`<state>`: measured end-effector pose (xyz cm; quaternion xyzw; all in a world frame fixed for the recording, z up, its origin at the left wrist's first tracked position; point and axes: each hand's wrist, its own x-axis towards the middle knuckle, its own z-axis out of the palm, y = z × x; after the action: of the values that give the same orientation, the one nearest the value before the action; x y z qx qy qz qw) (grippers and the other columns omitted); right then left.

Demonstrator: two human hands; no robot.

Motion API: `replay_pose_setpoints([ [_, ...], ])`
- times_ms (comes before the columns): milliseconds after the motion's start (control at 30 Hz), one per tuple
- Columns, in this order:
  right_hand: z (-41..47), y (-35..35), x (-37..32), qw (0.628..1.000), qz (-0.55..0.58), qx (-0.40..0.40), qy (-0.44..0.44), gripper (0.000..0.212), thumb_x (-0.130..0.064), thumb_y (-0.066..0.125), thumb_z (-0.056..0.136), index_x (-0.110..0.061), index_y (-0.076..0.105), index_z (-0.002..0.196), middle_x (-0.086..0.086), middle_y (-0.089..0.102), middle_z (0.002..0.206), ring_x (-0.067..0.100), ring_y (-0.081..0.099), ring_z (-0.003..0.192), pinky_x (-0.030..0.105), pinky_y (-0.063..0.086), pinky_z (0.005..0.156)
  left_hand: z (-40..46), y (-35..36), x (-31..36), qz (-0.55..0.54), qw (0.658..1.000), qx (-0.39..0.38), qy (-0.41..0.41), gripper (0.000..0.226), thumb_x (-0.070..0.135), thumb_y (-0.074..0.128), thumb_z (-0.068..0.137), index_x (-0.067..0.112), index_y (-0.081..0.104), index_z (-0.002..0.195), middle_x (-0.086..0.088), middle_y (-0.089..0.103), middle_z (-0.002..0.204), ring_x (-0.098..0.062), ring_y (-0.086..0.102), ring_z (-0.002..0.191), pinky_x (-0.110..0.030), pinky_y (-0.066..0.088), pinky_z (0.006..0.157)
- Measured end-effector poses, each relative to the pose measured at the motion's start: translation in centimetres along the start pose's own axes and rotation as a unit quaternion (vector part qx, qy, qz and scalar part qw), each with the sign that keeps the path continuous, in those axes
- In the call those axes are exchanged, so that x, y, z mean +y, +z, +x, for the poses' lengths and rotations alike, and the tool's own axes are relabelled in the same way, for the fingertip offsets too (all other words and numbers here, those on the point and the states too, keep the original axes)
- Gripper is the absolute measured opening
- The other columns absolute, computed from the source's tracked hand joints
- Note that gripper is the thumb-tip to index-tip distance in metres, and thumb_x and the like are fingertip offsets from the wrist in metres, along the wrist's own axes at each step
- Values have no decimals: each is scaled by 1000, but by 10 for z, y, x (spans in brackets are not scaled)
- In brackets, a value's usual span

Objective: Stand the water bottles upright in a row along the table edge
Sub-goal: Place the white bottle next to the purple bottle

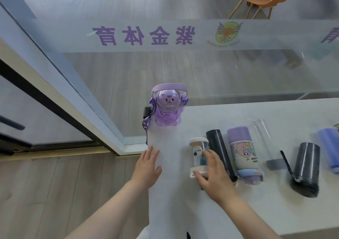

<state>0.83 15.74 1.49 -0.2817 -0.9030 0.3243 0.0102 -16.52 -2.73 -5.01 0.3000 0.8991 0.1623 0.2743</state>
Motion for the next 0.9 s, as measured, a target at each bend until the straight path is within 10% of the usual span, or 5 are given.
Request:
replay_pose_setpoints([
  [167, -13, 17, -1, 999, -47, -15, -12, 104, -69, 62, 68, -22, 18, 150, 2, 9, 160, 18, 12, 145, 31, 23, 114, -7, 21, -8, 13, 997, 70, 30, 67, 45, 29, 86, 17, 38, 146, -12, 27, 156, -26, 22, 143, -32, 16, 114],
  [400, -8, 38, -2, 997, 9, 54, 52, 82, -50, 61, 75, -41, 13, 142, 2, 10, 159, 23, 23, 141, 38, 48, 95, -10, 43, -2, -31, 996, 88, 0, 71, 51, 20, 88, 21, 23, 152, 1, 3, 161, -19, 5, 148, -33, 11, 118],
  [733, 3, 20, -15, 990, 40, 39, 130, 82, -46, 68, 76, -37, 27, 146, 0, 23, 155, 21, 36, 135, 36, 44, 96, -5, 57, 2, -123, 983, 135, -17, 68, 48, 25, 87, 22, 27, 150, 9, 2, 161, -24, 17, 144, -33, 16, 115],
  [900, 25, -29, -31, 977, 47, -49, 203, 71, -56, 62, 72, -39, 36, 136, -8, 51, 126, 15, 66, 92, 37, 56, 80, -6, 59, 4, -131, 980, 147, -18, 66, 45, 26, 87, 21, 31, 148, 5, 7, 162, -30, 26, 139, -38, 25, 112],
])
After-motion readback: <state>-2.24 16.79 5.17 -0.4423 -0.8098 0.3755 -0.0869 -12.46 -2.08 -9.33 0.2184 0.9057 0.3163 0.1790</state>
